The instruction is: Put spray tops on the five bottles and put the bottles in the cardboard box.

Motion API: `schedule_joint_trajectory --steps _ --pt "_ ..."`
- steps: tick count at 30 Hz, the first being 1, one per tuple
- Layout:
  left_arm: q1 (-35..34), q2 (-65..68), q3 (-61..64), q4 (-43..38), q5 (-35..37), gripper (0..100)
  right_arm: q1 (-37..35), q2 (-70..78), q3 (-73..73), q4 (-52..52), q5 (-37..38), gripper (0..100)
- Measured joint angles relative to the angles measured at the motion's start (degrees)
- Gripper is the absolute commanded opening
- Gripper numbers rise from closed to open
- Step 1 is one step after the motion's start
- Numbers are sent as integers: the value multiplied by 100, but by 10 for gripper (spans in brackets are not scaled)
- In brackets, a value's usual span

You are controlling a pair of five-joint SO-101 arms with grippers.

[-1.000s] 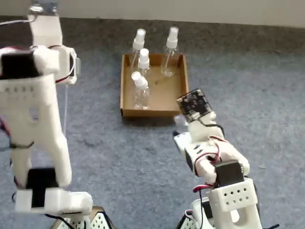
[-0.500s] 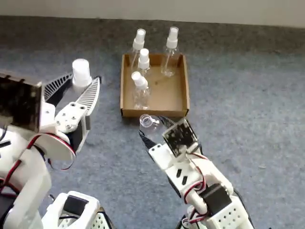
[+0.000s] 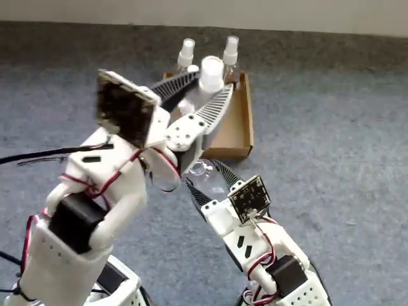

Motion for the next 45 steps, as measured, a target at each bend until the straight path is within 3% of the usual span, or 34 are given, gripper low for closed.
schedule_joint_trajectory --steps 7,21,38,45 --pt "0 9 413 -97 0 126 325 0 0 0 -53 4" --pt "-9 9 853 -598 0 126 325 0 0 0 -53 4" --pt "9 -18 1310 -651 0 126 343 0 0 0 -88 4" --pt "9 -18 1310 290 0 126 475 0 0 0 -448 4"
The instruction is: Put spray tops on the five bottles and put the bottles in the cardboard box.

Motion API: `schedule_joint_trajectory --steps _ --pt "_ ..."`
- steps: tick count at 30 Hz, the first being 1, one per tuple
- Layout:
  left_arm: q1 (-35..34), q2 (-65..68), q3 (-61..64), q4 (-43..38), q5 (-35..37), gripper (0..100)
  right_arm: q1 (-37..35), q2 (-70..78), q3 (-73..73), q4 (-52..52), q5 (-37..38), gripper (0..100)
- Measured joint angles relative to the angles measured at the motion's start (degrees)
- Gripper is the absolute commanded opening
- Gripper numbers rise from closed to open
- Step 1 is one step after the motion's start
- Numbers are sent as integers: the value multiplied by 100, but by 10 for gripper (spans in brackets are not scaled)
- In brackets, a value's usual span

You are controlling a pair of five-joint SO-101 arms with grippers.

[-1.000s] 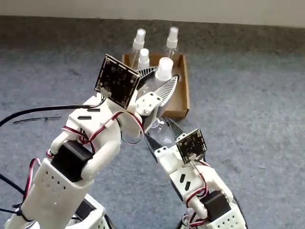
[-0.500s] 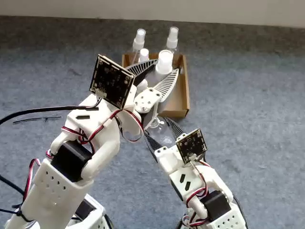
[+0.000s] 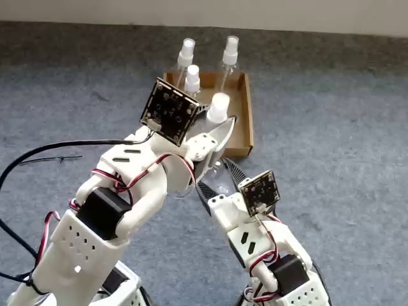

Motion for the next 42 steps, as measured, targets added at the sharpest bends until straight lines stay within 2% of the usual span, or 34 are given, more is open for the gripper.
schedule_joint_trajectory --steps 7,11,15,17,20,30,33,38,42 --pt "26 0 0 897 18 130 229 0 0 0 -97 4" --pt "26 0 0 958 -9 130 246 0 0 0 -105 4" --pt "26 0 0 1073 -545 133 264 0 0 0 -105 4" --pt "26 0 0 1169 -695 169 264 0 0 0 -105 4" --pt "26 0 0 1301 -774 239 264 0 0 0 -105 4" --pt "18 0 -88 1389 -791 245 264 0 0 0 -105 4" --pt "-193 0 -378 1389 -791 245 264 0 0 0 -105 4" --pt "-914 -9 -598 1389 -791 245 264 0 0 0 -105 4" --pt "-941 -9 -598 1591 -791 245 264 0 0 0 -105 4"
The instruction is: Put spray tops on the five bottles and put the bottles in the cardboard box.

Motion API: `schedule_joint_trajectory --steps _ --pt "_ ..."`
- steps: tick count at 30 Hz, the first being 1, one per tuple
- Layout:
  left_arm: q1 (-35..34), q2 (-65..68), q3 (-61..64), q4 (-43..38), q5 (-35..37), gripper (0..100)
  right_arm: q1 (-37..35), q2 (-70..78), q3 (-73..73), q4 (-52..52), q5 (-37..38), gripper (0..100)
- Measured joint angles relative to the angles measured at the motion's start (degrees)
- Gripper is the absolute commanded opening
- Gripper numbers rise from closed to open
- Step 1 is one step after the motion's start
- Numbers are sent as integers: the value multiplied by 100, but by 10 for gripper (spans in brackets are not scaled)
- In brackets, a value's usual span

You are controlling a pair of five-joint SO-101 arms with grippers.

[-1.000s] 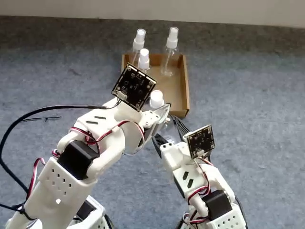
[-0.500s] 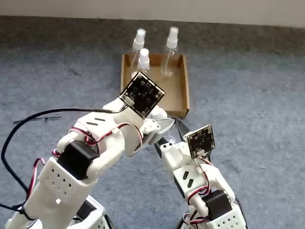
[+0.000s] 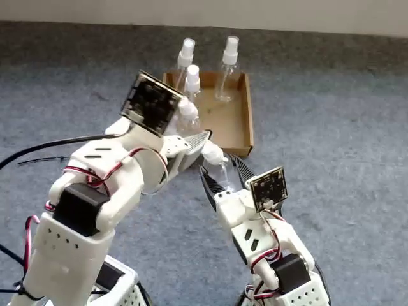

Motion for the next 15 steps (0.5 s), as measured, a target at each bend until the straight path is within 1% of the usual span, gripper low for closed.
schedule_joint_trajectory --steps 3,6,10,11,15 --pt "0 0 0 141 -18 245 0 0 0 0 0 4" --pt "9 0 0 308 -211 245 0 0 0 0 0 4" --pt "44 -9 158 325 -378 245 35 9 9 0 0 4" --pt "35 -9 246 290 -396 245 35 9 9 0 0 4" --pt "26 -88 624 -273 -422 245 35 9 62 0 0 4"
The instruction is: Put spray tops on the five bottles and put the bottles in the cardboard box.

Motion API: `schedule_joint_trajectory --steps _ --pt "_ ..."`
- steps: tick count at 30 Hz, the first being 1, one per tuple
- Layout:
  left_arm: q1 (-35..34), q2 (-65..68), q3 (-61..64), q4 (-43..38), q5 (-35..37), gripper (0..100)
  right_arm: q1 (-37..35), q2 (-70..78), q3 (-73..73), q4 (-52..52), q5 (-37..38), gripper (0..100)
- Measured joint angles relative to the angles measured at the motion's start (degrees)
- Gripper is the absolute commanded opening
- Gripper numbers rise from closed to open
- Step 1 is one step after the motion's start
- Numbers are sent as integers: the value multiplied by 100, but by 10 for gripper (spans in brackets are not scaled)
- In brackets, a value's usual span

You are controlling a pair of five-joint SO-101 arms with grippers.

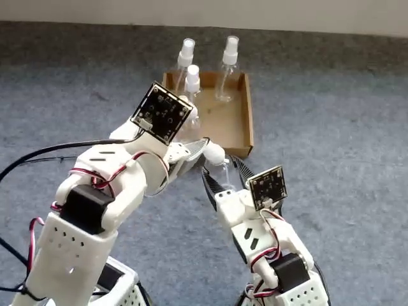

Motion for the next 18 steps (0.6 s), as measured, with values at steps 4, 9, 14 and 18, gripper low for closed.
schedule_joint_trajectory --steps 4,9,14,18 --pt "158 79 62 -396 0 245 0 0 0 0 0 4" --pt "659 79 62 -457 -26 245 0 0 -9 0 0 4" --pt "738 237 97 -492 0 245 0 0 0 0 0 4" --pt "589 571 88 -563 0 245 -9 0 9 9 0 4"
